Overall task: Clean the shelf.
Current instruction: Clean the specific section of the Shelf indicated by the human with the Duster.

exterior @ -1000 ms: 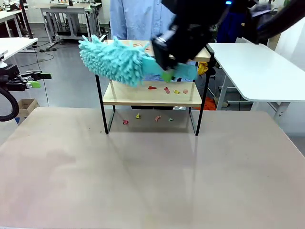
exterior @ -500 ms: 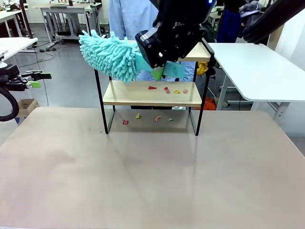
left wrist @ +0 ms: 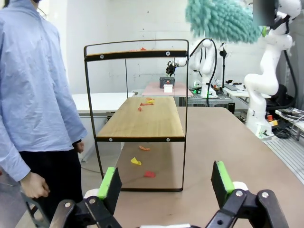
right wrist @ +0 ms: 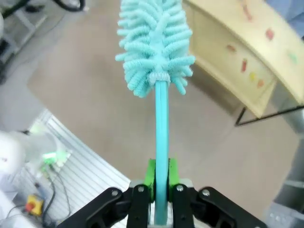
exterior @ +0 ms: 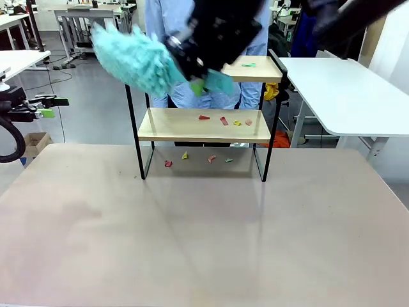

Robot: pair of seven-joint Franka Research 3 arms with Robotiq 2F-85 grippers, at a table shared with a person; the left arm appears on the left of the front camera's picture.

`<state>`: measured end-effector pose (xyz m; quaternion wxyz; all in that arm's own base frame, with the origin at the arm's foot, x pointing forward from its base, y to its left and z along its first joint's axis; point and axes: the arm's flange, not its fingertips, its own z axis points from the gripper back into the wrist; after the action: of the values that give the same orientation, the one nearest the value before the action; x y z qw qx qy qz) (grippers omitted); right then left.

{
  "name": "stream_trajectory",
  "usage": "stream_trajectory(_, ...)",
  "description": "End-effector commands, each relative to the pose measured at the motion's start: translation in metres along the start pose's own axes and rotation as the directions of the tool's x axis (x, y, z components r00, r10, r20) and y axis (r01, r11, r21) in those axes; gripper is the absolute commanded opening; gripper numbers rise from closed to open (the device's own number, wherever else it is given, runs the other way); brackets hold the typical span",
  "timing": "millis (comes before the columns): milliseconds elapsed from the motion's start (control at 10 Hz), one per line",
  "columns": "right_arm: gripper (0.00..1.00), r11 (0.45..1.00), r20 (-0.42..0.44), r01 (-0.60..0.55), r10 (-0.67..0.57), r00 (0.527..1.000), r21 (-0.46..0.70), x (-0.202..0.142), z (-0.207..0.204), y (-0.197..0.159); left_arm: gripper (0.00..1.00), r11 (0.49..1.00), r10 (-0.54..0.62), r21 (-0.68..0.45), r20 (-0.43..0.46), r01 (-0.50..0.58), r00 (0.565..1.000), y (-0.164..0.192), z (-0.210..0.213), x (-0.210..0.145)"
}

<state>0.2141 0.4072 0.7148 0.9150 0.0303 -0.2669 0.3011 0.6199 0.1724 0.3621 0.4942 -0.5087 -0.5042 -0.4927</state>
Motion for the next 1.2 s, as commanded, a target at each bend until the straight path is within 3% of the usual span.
stream_trajectory(0, 0.13, 0.989, 0.083, 0.124, -0.117, 0.990, -0.086, 0.049, 0.016, 0.027, 1.00, 1.000, -0.007, 0.001, 0.002, 0.007, 1.000, -0.002, 0.000, 0.003)
stream_trajectory(300, 0.13, 0.934, 0.083, 0.338, -0.330, 0.940, -0.115, 0.097, -0.002, 0.052, 1.00, 1.000, -0.007, 0.001, 0.002, 0.007, 1.000, -0.002, 0.000, 0.003)
stream_trajectory(500, 0.13, 0.896, 0.092, 0.420, -0.410, 0.907, -0.145, 0.121, -0.020, 0.057, 1.00, 1.000, -0.007, 0.001, 0.002, 0.007, 1.000, -0.002, 0.000, 0.003)
stream_trajectory(1100, 0.13, 0.850, 0.065, 0.519, -0.515, 0.855, -0.090, 0.147, -0.073, 0.039, 1.00, 1.000, -0.007, 0.001, 0.002, 0.007, 1.000, -0.002, 0.000, 0.003)
